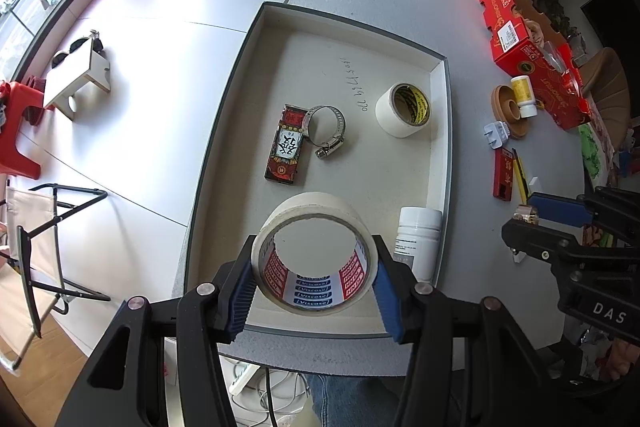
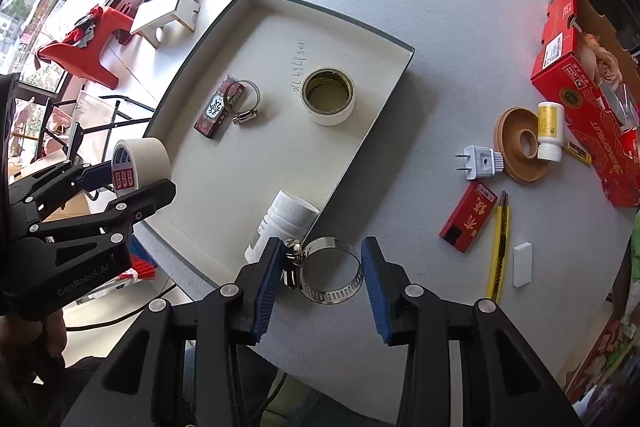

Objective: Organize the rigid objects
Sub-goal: 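Carry the tesa tape roll and hose clamp over the white tray with both tools, then open the left tool to drop the tape roll while the right tool releases the clamp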

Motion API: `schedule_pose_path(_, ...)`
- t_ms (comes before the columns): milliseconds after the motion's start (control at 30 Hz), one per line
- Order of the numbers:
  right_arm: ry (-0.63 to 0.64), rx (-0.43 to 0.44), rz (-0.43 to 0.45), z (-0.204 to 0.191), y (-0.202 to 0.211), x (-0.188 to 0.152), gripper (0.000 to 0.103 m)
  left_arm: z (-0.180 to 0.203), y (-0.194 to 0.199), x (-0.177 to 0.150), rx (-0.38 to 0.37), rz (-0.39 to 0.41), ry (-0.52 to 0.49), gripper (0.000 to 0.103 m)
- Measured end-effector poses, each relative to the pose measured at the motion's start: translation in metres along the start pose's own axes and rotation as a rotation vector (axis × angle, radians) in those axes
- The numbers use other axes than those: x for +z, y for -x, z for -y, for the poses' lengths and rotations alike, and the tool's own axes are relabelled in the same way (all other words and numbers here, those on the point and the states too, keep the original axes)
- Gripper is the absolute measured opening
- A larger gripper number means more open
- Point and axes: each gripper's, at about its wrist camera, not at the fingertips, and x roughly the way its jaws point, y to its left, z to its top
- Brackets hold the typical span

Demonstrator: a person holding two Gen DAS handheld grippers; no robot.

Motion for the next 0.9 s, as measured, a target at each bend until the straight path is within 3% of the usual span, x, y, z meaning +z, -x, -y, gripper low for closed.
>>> schedule_pose_path(433,-0.085,0.076,0.008,0.007,-0.003,0.027,0.041,0.003,-0.001,0.024,0.034,0.010,-0.007,0.056)
schedule_pose_path(900,-0.092,0.098,0.001,-0.008,-0.016,0.048,0.041,0.008,-0.016,0.039,0.069,-0.009,-0.031,0.056)
